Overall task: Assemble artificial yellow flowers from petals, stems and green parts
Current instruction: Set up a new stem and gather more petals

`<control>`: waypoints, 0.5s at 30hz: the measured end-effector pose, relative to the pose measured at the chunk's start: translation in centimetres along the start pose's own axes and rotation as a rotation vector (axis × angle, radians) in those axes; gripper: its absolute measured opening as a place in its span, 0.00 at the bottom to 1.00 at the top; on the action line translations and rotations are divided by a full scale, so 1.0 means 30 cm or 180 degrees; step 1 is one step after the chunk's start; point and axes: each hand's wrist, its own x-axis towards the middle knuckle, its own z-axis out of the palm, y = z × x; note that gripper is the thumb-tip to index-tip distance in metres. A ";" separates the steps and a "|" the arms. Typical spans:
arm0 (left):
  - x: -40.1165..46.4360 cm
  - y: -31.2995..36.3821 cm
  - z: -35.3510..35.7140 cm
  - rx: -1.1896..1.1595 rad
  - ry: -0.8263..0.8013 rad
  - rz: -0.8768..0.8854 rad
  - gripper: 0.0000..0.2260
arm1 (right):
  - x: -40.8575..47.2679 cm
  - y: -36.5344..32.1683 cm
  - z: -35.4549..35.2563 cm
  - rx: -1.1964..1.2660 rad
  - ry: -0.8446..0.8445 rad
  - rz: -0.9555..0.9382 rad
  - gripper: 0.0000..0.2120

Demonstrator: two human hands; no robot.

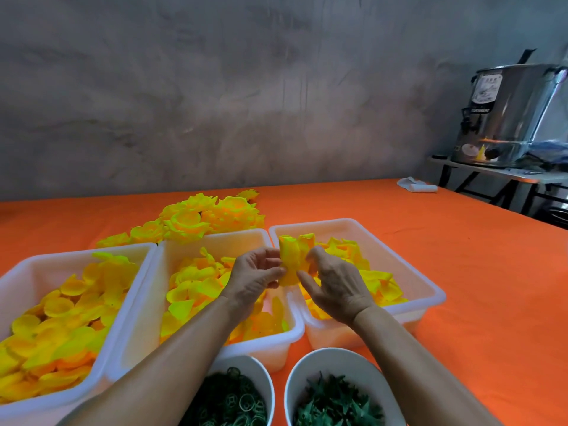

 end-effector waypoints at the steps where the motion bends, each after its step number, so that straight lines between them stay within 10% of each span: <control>1: -0.005 0.002 0.002 0.0033 -0.0099 0.0020 0.10 | 0.000 -0.002 -0.001 0.0027 0.0015 -0.0013 0.17; 15: -0.002 0.009 0.024 -0.0144 -0.0063 -0.0072 0.11 | 0.004 0.002 0.005 -0.0237 -0.0047 -0.0160 0.22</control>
